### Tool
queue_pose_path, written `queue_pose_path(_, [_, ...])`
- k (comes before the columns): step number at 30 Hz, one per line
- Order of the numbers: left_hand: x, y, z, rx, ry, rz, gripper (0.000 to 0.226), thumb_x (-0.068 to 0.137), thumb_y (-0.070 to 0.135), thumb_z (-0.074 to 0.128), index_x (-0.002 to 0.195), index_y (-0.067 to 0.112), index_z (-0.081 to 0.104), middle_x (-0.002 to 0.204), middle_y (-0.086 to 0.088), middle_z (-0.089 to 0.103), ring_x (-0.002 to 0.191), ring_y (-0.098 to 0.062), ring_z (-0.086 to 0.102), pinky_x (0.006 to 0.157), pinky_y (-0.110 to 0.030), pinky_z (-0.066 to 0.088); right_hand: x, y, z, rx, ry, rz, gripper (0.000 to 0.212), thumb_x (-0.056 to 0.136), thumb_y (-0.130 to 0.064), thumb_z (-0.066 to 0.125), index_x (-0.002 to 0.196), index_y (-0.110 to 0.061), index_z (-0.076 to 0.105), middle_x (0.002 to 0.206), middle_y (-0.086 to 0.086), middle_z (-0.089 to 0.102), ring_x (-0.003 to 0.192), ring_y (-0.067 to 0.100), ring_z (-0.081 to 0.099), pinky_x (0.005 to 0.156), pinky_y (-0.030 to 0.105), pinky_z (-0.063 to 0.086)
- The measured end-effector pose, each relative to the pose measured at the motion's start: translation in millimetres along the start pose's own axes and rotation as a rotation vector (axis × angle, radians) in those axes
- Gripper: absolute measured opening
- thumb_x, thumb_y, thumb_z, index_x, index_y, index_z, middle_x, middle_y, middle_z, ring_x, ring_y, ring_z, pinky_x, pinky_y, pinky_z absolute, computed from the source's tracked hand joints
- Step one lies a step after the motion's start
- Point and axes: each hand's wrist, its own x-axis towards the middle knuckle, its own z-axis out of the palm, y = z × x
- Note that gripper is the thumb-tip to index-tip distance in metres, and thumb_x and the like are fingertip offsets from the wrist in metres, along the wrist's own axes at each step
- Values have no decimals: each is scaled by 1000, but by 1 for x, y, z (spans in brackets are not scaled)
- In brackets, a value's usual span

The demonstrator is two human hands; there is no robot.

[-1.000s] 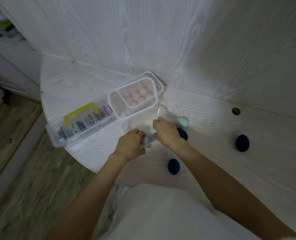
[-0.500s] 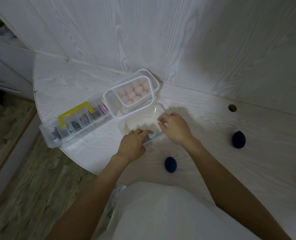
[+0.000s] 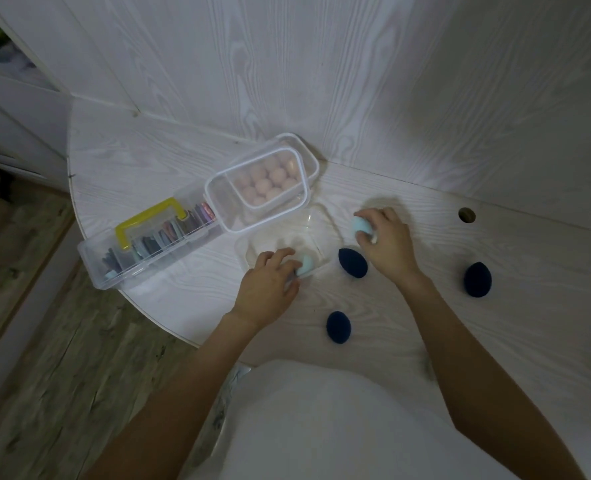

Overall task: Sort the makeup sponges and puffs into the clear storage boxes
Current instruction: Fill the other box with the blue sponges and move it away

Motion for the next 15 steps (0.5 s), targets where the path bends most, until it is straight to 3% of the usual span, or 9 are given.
queue_pose_path(2, [1, 3, 2, 36, 1, 6, 33, 92, 28, 49, 122, 18, 55, 135, 4, 49, 117, -22, 45, 73, -37, 52, -8, -22, -2, 129, -8, -160, 25, 79, -9, 65, 102, -16, 60, 103, -2, 60, 92, 14, 58, 86, 32, 40])
queue_pose_path(3, [1, 4, 3, 58, 2, 14, 32, 92, 27, 47, 121, 17, 55, 131, 3, 52, 114, -22, 48, 71, -37, 52, -10, -30, 2, 66, -29, -248, 24, 76, -9, 67, 97, -16, 60, 99, -4, 62, 88, 14, 59, 83, 31, 38])
queue_pose_path(7, [1, 8, 5, 111, -3, 15, 30, 90, 22, 47, 117, 14, 56, 113, -2, 62, 102, -26, 55, 61, -37, 47, -4, -38, 30, -440, -124, -465, 27, 59, -9, 77, 80, -17, 62, 80, -3, 65, 82, 23, 57, 74, 28, 29])
queue_pose_path(9, [1, 10, 3, 128, -27, 15, 35, 92, 21, 46, 125, 16, 53, 117, -2, 61, 105, -26, 53, 64, -38, 48, 2, -41, 39, -642, -176, -502, 24, 54, -8, 79, 69, -17, 63, 69, -5, 62, 77, 21, 56, 71, 27, 35])
queue_pose_path(11, [2, 12, 1, 171, -70, 23, 40, 95, 23, 41, 135, 19, 45, 126, 0, 55, 111, -25, 49, 70, -39, 47, 5, -48, 38, -732, -213, -509, 18, 57, -9, 78, 61, -16, 61, 59, -6, 58, 76, 18, 55, 70, 25, 32])
queue_pose_path(13, [3, 11, -1, 209, -102, 19, 42, 98, 26, 35, 139, 20, 39, 131, 1, 50, 116, -24, 44, 75, -39, 46, 7, -52, 35, -715, -314, -445, 8, 72, -11, 70, 69, -12, 63, 72, -2, 57, 87, 18, 48, 76, 23, 29])
queue_pose_path(15, [3, 10, -1, 238, -117, 10, 43, 99, 28, 34, 140, 19, 38, 132, 0, 48, 117, -25, 43, 77, -39, 45, 11, -53, 34, -661, -386, -385, 8, 84, -15, 60, 81, -10, 65, 89, 3, 44, 90, 19, 34, 81, 23, 28])
